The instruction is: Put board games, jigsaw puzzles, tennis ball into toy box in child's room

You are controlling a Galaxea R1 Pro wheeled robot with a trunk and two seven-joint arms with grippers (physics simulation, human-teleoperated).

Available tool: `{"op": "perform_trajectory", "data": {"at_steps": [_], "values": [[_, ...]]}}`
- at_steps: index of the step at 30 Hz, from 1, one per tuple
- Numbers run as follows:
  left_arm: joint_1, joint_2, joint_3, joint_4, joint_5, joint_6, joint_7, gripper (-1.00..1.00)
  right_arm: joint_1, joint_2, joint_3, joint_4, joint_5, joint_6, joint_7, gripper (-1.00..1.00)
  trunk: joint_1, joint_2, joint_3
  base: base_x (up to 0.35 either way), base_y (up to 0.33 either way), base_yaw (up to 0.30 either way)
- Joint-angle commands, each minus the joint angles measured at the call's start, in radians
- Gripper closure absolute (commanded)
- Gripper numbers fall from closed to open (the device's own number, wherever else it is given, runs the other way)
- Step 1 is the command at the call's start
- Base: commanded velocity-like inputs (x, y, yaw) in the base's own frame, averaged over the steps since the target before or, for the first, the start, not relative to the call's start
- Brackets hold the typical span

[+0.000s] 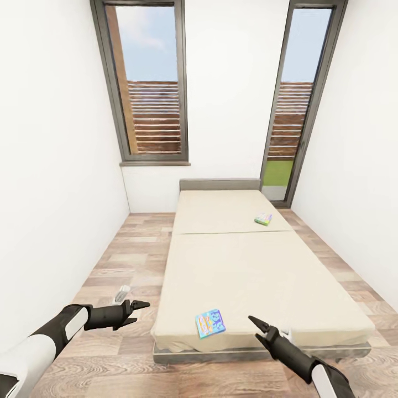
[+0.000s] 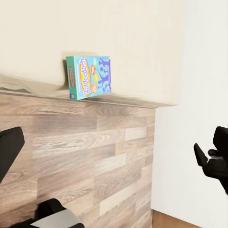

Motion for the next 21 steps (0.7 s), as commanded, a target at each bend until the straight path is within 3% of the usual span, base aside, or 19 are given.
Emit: {"op": "perform_trajectory", "data": {"at_steps": [1, 5, 14, 21], "values": [[-0.001, 0.001, -0.004, 0.0, 0.006, 0.006, -0.001, -1.0, -0.003, 0.0, -0.007, 0.016, -0.024, 0.007, 0.001, -1.0, 0.004, -0.008, -0.004, -0.002, 0.002, 0.0], [-0.001, 0.0, -0.003, -0.001, 0.006, 0.006, -0.001, -1.0, -0.008, 0.0, -0.018, 0.07, -0.082, 0.009, -0.01, -1.0, 0.019, -0.036, -0.017, -0.001, 0.001, 0.0], [0.0, -0.001, 0.0, -0.011, 0.008, 0.018, -0.007, -1.0, -0.011, 0.012, -0.024, 0.102, -0.114, 0.012, -0.037, -1.0, 0.054, -0.099, -0.045, 0.0, 0.0, 0.0], [0.001, 0.001, 0.002, -0.091, 0.006, 0.126, -0.087, -1.0, -0.011, 0.009, -0.057, 0.134, -0.155, 0.01, -0.049, -1.0, 0.081, -0.148, -0.067, 0.0, 0.0, 0.0]]}}
